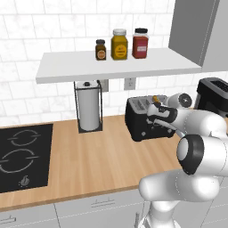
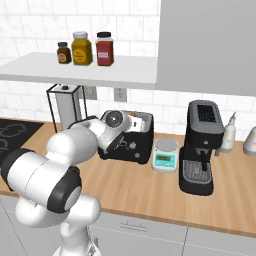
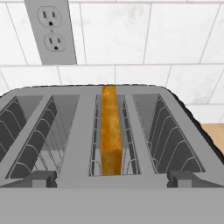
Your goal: Start the toaster. Once the lever pops up, take the bread to the plate on the dining counter.
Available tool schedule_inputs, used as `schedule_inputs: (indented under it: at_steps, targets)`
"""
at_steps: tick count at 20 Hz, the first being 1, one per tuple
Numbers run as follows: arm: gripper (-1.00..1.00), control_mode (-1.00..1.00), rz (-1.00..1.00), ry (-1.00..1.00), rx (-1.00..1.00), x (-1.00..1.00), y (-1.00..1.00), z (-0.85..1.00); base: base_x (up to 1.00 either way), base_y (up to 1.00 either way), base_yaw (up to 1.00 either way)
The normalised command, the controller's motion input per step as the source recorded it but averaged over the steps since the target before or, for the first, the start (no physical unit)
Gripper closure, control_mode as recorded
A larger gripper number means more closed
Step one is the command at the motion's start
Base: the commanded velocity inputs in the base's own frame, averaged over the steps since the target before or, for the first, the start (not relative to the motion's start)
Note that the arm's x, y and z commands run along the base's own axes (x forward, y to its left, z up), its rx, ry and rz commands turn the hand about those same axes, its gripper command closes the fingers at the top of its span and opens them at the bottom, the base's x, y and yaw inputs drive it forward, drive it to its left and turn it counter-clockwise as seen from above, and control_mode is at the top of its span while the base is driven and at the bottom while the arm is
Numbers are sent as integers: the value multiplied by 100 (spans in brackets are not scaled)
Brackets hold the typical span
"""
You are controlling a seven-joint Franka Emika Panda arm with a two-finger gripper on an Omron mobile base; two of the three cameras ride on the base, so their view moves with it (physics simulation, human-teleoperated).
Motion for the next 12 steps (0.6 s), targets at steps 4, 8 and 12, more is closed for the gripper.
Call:
schedule_inputs:
  at_steps: [4, 8, 12]
  targets:
    - [-100, -100, 0, 0, 0, 0, 0, 0, 0, 0, 0]
    - [-100, -100, 0, 0, 0, 0, 0, 0, 0, 0, 0]
    - [-100, -100, 0, 0, 0, 0, 0, 0, 0, 0, 0]
